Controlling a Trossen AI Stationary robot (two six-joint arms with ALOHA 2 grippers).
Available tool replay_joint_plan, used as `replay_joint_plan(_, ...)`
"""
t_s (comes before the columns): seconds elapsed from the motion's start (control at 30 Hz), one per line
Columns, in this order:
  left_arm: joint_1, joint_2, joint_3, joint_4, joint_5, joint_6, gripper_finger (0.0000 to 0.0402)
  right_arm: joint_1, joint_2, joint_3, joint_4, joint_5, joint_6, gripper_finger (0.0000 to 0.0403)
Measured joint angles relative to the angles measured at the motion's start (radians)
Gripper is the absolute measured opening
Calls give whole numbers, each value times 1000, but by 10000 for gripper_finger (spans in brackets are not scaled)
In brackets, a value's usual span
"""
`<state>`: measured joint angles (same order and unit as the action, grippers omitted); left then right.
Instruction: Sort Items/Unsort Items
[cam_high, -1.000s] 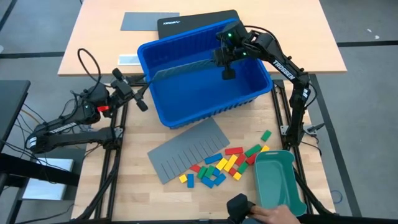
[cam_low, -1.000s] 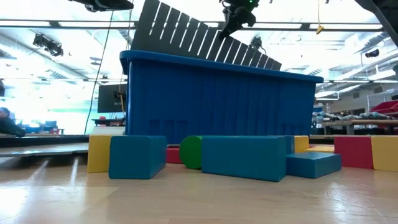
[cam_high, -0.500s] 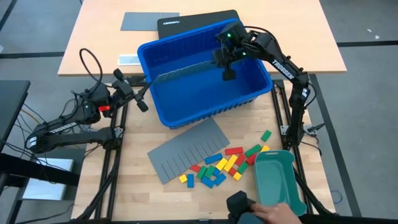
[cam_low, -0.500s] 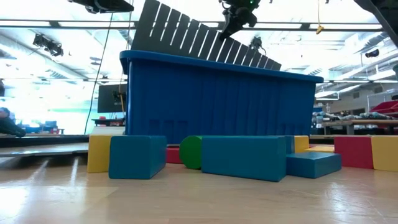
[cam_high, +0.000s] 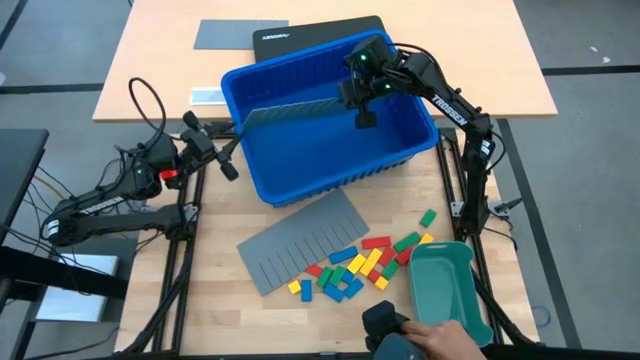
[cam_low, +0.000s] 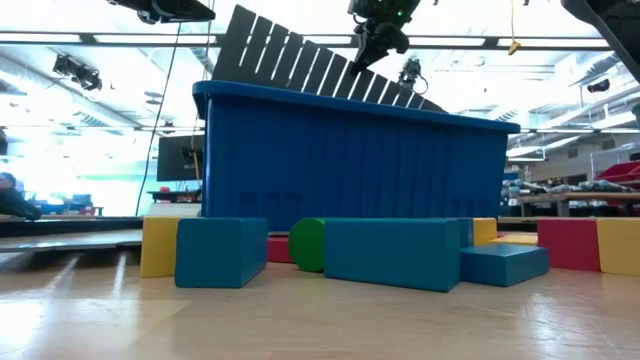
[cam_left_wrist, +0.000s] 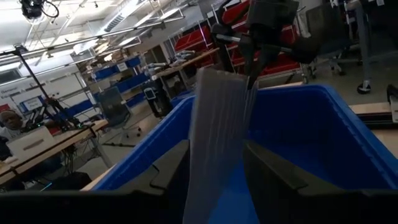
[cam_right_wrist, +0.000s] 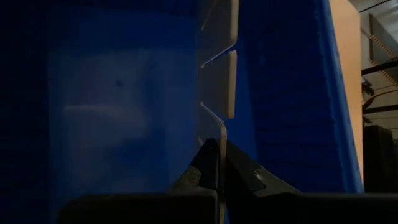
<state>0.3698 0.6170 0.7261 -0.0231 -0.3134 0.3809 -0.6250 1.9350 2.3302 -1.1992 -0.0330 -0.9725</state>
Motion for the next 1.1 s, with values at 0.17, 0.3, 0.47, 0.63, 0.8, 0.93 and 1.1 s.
replay_joint_plan(0.17,0,14,0,-27,0,0,152,0,0,0,-3,-3,0,0)
replay_joint_plan(0.3,0,43,0,-40,19,0,152,0,0,0,-1,-3,0,0)
replay_joint_plan(0.47,1,75,-1,-24,-13,-1,152,0,0,0,-1,-3,0,0)
replay_joint_plan(0.63,4,92,-1,11,-94,0,153,0,0,0,-1,-10,0,0)
replay_joint_plan(0.8,4,109,0,47,-94,2,153,1,0,0,-1,-15,0,0)
replay_joint_plan(0.93,20,154,25,43,-94,3,153,1,0,0,-1,-16,0,0)
replay_joint_plan(1.1,69,233,81,42,-94,8,153,1,0,0,-1,-17,0,0)
